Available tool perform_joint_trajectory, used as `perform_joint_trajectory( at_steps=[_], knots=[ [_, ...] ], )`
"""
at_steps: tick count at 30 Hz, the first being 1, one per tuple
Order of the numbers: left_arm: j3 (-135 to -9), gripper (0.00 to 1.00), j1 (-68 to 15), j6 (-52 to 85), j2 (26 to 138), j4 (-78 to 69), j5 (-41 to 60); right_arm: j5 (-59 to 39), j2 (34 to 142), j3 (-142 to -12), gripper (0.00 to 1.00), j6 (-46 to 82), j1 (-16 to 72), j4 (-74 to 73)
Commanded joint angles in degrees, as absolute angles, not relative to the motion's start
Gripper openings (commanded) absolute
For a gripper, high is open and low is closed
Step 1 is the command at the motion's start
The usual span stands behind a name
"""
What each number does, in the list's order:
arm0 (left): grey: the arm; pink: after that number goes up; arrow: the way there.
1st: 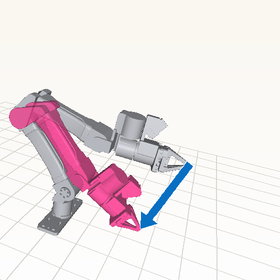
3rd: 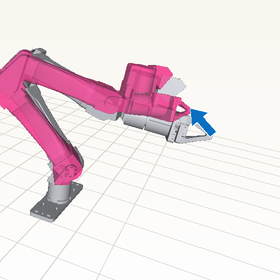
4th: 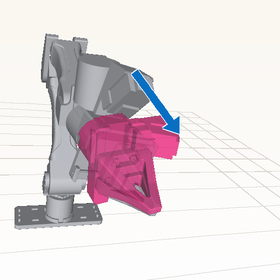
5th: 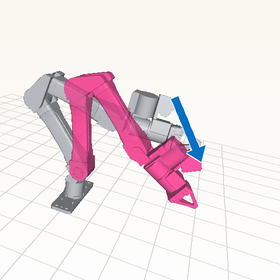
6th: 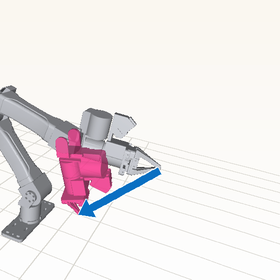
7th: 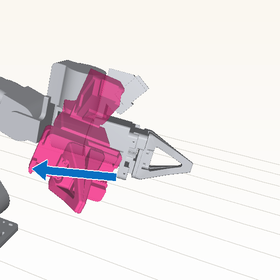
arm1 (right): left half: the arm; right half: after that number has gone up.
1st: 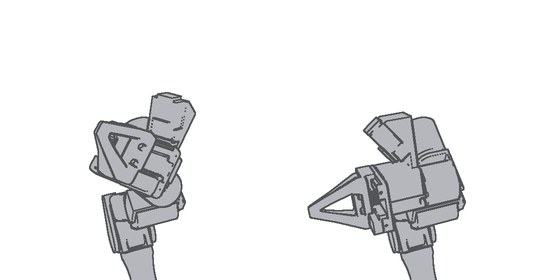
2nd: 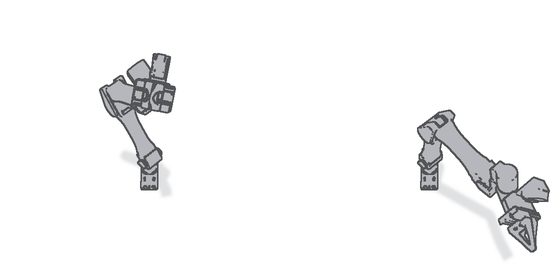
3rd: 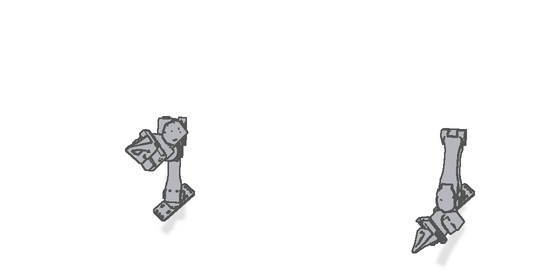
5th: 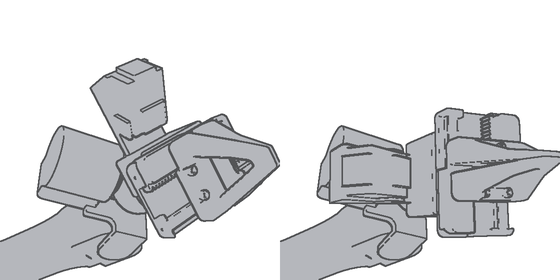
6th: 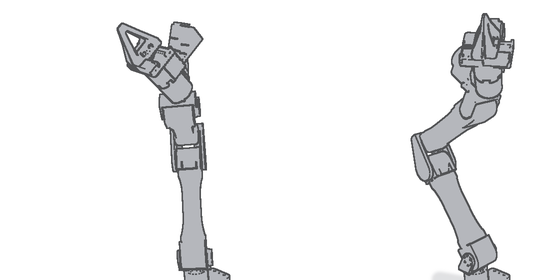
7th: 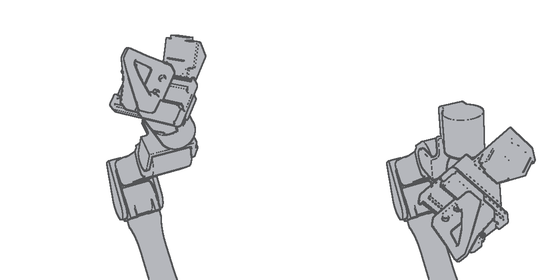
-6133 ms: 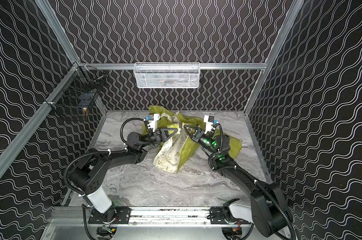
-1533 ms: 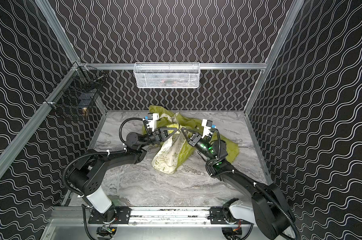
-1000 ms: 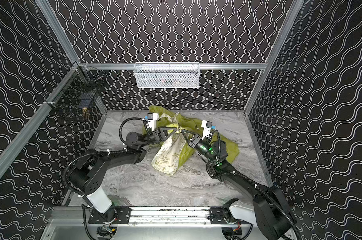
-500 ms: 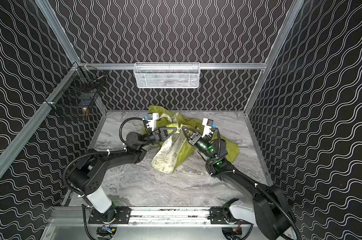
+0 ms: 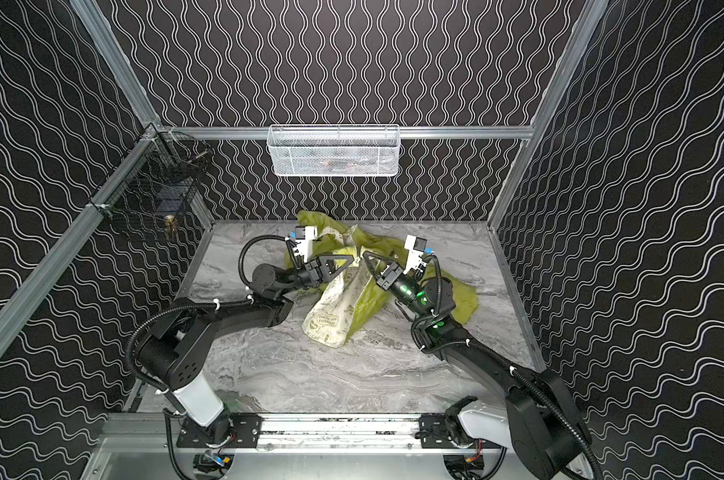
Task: Zip up the jacket
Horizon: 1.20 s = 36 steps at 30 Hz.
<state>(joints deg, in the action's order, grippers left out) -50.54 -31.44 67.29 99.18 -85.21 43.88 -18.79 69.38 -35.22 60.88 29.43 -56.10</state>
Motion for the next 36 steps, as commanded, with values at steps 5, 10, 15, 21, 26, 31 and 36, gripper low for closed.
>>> perform_joint_trajectory(
  at_steps=[5, 10, 15, 21, 26, 31, 36],
  knots=[
    [-51.1, 0.0, -31.3, 67.8, 99.4, -88.8, 44.4, -19.6, 69.8, -35.7, 0.0, 61.6, 29.9, -59.4],
    [-51.1, 0.0, -31.3, 67.7, 99.4, -88.8, 44.4, -19.5, 69.6, -35.2, 0.0, 61.6, 30.1, -59.3],
    [-51.0, 0.0, -31.3, 67.6, 99.2, -88.8, 44.3, -19.3, 69.4, -34.8, 0.0, 61.4, 30.2, -58.8],
    [-51.1, 0.0, -31.3, 67.5, 99.1, -88.7, 44.3, -19.3, 69.3, -34.4, 0.0, 61.4, 30.3, -58.6],
    [-51.1, 0.0, -31.3, 67.6, 99.5, -88.8, 44.5, -18.6, 69.4, -34.2, 0.0, 61.5, 30.4, -59.1],
    [-50.9, 0.0, -31.4, 67.5, 99.1, -88.8, 44.4, -17.7, 68.8, -34.9, 0.0, 60.9, 30.4, -58.5],
    [-50.8, 0.0, -31.3, 67.5, 99.0, -88.8, 44.6, -16.8, 68.8, -35.3, 0.0, 60.5, 30.3, -58.1]
  ],
)
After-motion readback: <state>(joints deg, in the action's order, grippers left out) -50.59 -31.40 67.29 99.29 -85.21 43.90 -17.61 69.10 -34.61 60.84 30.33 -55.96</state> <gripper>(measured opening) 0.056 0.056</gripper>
